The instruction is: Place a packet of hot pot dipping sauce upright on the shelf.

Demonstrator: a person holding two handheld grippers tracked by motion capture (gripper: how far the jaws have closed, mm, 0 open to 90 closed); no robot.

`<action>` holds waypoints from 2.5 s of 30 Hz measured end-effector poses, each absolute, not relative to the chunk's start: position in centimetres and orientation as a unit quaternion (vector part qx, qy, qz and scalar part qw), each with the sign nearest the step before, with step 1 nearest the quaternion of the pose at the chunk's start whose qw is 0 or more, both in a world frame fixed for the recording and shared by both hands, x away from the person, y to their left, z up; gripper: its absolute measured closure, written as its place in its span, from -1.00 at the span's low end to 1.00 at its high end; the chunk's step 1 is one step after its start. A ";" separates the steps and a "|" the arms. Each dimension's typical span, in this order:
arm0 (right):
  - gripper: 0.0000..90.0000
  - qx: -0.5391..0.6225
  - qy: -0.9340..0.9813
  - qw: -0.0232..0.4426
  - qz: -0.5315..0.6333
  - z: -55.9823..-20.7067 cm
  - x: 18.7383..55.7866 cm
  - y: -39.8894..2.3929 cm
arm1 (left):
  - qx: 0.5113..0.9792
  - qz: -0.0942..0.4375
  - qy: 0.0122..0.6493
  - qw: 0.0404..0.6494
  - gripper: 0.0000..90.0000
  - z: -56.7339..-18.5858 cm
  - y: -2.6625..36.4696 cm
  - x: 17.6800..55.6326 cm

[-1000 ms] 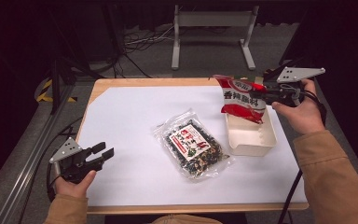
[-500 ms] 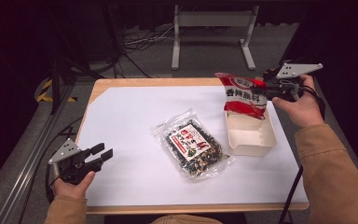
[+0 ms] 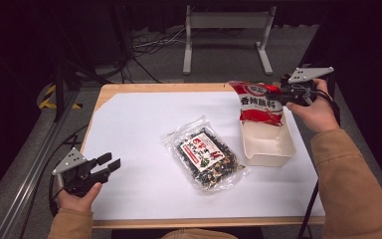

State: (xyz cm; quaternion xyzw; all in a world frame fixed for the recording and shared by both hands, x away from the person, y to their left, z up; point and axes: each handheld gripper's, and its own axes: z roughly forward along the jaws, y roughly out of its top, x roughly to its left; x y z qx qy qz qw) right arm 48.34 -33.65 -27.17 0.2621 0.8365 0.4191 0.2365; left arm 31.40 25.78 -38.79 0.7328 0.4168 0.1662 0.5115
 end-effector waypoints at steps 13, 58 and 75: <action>0.99 0.285 0.830 0.258 0.404 -29.3 50.1 -34.0 | 0.734 0.164 0.415 0.512 0.20 -38.9 25.7 31.6; 0.96 0.333 0.810 0.240 0.420 -32.5 49.6 -34.8 | 0.742 0.155 0.402 0.514 0.18 -39.0 24.7 32.3; 0.97 0.357 0.794 0.236 0.432 -33.3 50.1 -35.4 | 0.741 0.151 0.403 0.515 0.18 -39.0 24.7 32.3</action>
